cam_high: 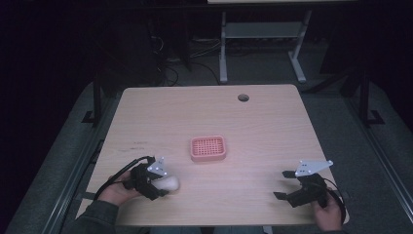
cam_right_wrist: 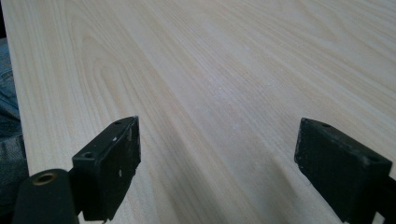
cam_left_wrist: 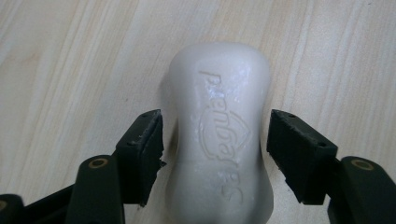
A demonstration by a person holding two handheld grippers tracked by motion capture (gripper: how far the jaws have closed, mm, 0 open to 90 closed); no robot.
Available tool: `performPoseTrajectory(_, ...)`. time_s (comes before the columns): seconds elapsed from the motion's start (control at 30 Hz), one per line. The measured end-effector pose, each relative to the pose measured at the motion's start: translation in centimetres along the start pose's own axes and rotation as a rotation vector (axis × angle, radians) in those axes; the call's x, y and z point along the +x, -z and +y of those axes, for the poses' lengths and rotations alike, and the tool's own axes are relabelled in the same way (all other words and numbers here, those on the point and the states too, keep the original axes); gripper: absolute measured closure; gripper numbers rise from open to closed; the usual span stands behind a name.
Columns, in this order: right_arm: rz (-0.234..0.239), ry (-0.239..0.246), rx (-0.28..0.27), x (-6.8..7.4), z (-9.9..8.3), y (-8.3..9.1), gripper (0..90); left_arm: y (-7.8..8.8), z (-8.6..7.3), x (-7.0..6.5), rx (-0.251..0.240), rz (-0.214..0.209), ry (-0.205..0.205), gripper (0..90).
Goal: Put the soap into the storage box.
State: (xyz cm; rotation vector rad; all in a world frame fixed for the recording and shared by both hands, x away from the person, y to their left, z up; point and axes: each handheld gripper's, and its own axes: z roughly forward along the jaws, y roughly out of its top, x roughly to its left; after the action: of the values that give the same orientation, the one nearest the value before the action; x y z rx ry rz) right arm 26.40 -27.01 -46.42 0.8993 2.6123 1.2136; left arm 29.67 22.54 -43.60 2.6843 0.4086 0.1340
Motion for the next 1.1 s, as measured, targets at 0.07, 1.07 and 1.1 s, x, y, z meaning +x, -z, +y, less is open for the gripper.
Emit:
performPoseTrajectory(0.07, 0.0, 0.0, 0.0, 0.0, 0.0, 0.0, 14.1, -0.08, 0.15, 0.02, 0.0, -0.002, -0.01, 36.7)
performPoseTrajectory(1.07, -0.005, 0.001, -0.004, 0.04, -0.06, 0.17, 14.2, -0.6, 0.33, 0.02, 0.037, -0.014, -0.018, 49.4)
performPoseTrajectory(1.1, -0.005, 0.001, -0.004, 0.04, -0.06, 0.17, 14.2, -0.61, 0.33, -0.04, 0.038, -0.018, -0.013, 49.4)
